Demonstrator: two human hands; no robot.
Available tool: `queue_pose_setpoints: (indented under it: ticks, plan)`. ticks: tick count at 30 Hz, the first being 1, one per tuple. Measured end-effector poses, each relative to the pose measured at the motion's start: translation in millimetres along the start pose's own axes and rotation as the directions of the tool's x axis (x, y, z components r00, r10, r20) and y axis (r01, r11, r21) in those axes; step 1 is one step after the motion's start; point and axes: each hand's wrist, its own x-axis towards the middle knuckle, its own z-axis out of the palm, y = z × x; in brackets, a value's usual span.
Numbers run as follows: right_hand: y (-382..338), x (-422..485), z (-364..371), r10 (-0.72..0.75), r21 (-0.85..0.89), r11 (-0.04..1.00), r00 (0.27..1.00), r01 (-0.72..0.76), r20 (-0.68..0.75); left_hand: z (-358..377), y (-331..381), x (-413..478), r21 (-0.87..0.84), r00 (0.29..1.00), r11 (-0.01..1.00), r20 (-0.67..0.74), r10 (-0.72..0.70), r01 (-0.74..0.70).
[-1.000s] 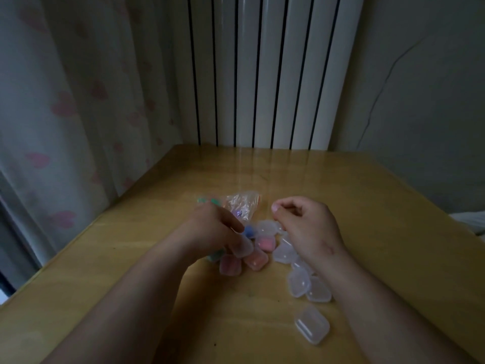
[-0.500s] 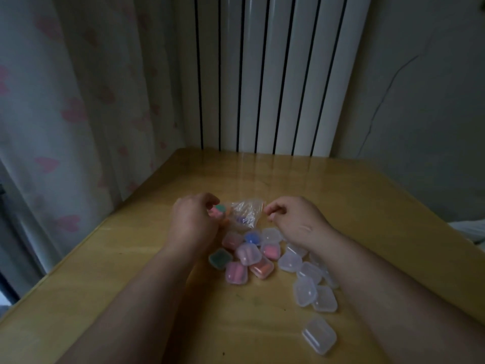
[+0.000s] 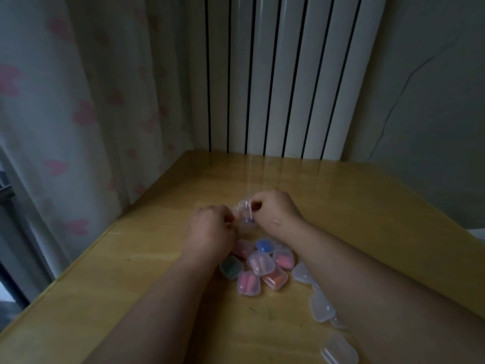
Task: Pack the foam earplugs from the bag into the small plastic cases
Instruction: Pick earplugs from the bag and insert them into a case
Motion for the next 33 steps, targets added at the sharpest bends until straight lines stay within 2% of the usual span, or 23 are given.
queue_pose_setpoints:
  ticks: [3, 7, 13, 23, 33]
  plan:
    - [-3.8, 5.4, 9.0, -0.027, 0.047, 0.999, 0.994, 0.023, 0.102, 1.0, 0.4, 0.2, 0.018, 1.0, 1.0, 0.011, 0.017, -0.018]
    - [-4.1, 10.6, 17.7, -0.031, -0.113, 0.992, 0.982, 0.053, 0.185, 5.4, -3.1, 2.7, 0.013, 1.0, 1.0, -0.005, 0.019, -0.019]
    - [-8.2, 12.5, 21.6, -0.04, -0.212, 0.974, 0.979, 0.083, 0.201, 8.4, -6.4, 4.0, 0.017, 1.0, 1.0, -0.019, 0.019, -0.019]
    - [-5.6, 18.5, 30.5, -0.003, -0.192, 0.98, 0.974, 0.048, 0.227, 7.7, -5.6, 2.5, 0.016, 1.0, 1.0, -0.023, 0.012, -0.012]
    - [-3.8, 22.3, 36.0, -0.028, -0.183, 0.981, 0.977, 0.068, 0.213, 9.4, -7.8, 3.8, 0.026, 1.0, 1.0, -0.009, 0.011, -0.01]
